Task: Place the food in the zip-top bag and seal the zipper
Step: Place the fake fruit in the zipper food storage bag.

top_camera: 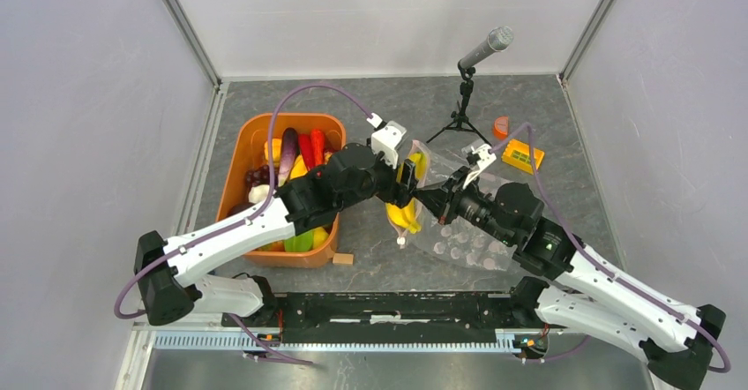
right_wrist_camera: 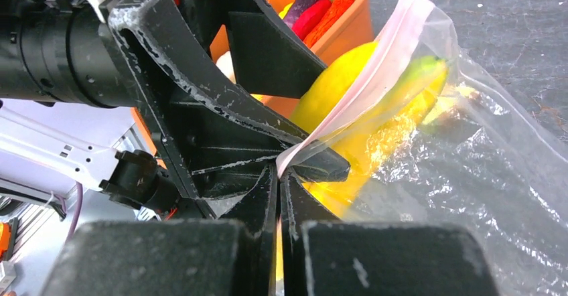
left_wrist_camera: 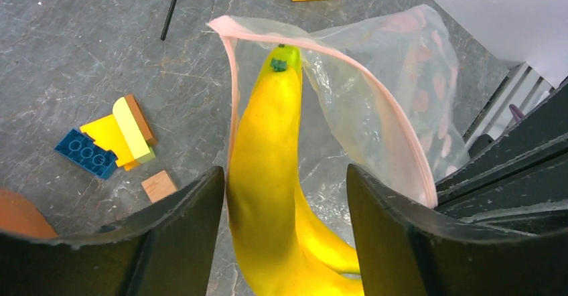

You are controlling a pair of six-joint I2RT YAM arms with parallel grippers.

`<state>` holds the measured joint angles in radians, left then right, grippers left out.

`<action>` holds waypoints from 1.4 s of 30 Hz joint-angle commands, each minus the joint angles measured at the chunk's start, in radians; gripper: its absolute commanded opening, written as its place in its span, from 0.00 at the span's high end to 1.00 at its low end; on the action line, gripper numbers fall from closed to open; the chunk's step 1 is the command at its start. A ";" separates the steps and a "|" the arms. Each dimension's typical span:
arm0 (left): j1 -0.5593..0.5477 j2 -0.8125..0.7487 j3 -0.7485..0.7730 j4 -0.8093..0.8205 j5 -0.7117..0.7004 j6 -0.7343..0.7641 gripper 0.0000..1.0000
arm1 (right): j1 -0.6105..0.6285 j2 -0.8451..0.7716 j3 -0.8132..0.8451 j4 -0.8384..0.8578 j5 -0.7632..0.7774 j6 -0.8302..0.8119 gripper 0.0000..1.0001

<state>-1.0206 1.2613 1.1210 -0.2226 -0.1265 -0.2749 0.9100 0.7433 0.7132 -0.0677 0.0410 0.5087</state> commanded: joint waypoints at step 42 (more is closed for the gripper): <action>0.051 -0.239 -0.208 0.218 0.291 -0.240 0.61 | -0.091 -0.060 -0.221 0.422 -0.305 0.017 1.00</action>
<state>-0.9718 1.0412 0.8883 -0.1368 0.0814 -0.4507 0.8227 0.6720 0.5236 0.2947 -0.2337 0.5659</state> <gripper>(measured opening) 0.480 0.010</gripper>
